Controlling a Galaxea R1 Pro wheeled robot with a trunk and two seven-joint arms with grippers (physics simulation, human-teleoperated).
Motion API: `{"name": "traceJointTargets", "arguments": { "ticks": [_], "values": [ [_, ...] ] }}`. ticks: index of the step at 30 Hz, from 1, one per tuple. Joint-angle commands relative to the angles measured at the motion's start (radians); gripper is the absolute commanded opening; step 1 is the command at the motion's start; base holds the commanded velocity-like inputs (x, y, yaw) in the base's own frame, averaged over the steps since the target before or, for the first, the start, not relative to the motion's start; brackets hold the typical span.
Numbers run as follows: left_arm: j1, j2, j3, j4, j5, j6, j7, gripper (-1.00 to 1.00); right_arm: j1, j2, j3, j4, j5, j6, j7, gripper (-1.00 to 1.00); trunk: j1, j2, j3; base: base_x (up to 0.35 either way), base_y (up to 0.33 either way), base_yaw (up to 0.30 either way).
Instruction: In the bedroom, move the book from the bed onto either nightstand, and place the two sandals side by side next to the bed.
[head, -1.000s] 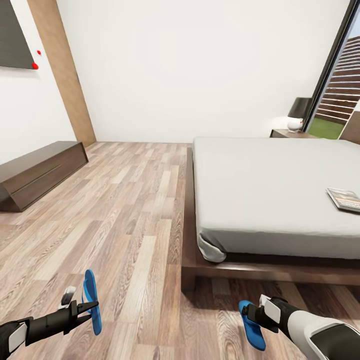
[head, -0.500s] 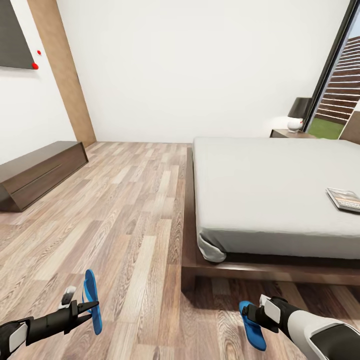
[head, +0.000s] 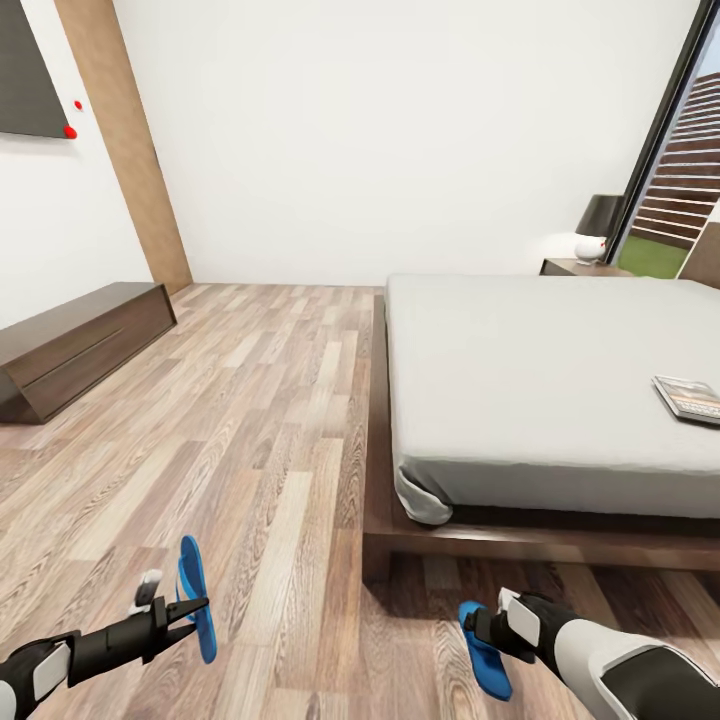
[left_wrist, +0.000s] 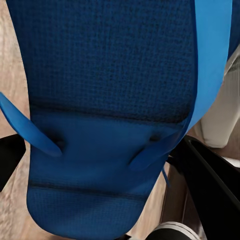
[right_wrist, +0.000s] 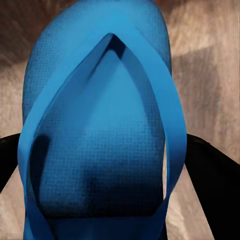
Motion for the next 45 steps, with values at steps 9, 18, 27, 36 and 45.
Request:
{"name": "traceJointTargets", "arguments": {
  "ticks": [9,18,27,36,45],
  "values": [
    [0.000,0.000,0.007,0.000,-0.004,0.011,-0.018,-1.00,-0.001,0.057,0.001,0.005,-0.002,-0.155,-0.001,-1.00,0.000,0.000,-0.001,0.000,0.000,0.000],
    [0.000,0.000,0.007,0.000,-0.003,0.020,-0.018,-1.00,0.005,0.086,0.001,0.009,0.007,-0.258,0.002,-1.00,0.000,0.000,-0.001,0.000,0.000,0.000],
    [0.000,0.001,0.007,0.000,-0.004,0.020,-0.017,-1.00,0.008,0.091,0.004,0.009,0.007,-0.306,0.002,-1.00,0.001,-0.001,-0.012,0.000,0.000,0.000],
    [-0.001,0.001,0.007,0.000,-0.007,0.014,-0.015,-1.00,0.008,0.099,0.005,0.009,0.109,-0.321,0.000,-1.00,0.005,-0.003,-0.047,0.000,0.000,0.000],
    [0.000,0.002,0.006,0.000,-0.008,0.015,-0.016,-1.00,0.005,0.102,0.004,0.009,0.198,-0.380,-0.004,-1.00,0.009,-0.005,-0.082,0.000,0.000,0.000]
  ]
}}
